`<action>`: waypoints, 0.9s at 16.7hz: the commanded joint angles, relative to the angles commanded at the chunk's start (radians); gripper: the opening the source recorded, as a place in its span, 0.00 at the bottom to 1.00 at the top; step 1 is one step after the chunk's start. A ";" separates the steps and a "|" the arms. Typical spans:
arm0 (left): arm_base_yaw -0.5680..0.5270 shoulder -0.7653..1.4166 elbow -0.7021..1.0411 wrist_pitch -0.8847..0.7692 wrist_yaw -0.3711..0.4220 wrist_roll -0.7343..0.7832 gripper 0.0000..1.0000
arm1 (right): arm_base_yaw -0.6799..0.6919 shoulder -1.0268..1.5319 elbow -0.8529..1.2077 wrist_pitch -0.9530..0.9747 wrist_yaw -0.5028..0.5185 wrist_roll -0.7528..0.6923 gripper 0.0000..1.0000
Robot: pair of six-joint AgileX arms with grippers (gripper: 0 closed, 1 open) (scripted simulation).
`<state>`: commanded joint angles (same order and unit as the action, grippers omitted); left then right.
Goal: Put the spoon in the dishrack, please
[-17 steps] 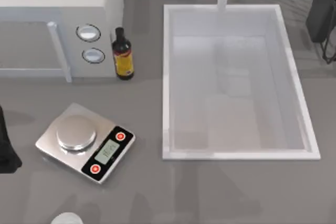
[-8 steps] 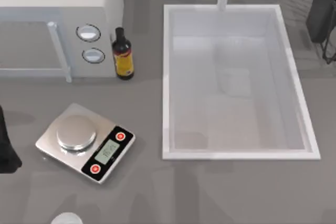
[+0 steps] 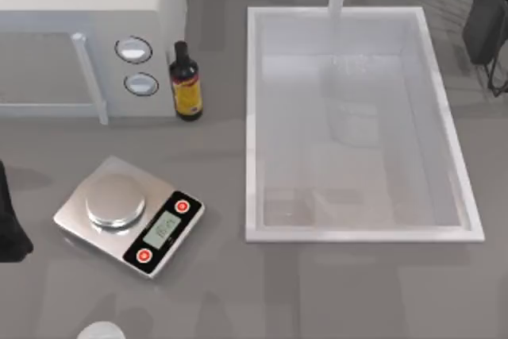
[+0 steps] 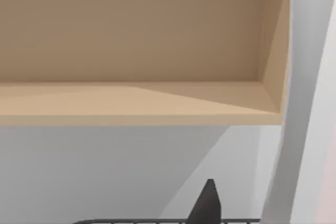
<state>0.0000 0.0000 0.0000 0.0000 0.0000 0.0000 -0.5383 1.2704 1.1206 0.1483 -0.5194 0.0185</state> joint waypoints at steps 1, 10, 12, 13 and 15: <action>0.000 0.000 0.000 0.000 0.000 0.000 1.00 | 0.022 0.063 -0.012 0.077 0.024 -0.001 0.00; 0.000 0.000 0.000 0.000 0.000 0.000 1.00 | 0.219 0.506 -0.134 0.650 0.229 -0.003 0.00; 0.000 0.000 0.000 0.000 0.000 0.000 1.00 | 0.232 0.527 -0.142 0.675 0.242 -0.002 0.00; 0.000 0.000 0.000 0.000 0.000 0.000 1.00 | 0.232 0.527 -0.142 0.675 0.242 -0.002 0.00; 0.000 0.000 0.000 0.000 0.000 0.000 1.00 | 0.232 0.527 -0.142 0.675 0.242 -0.002 0.00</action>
<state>0.0000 0.0000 0.0000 0.0000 0.0000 0.0000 -0.3068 1.7970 0.9786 0.8231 -0.2772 0.0162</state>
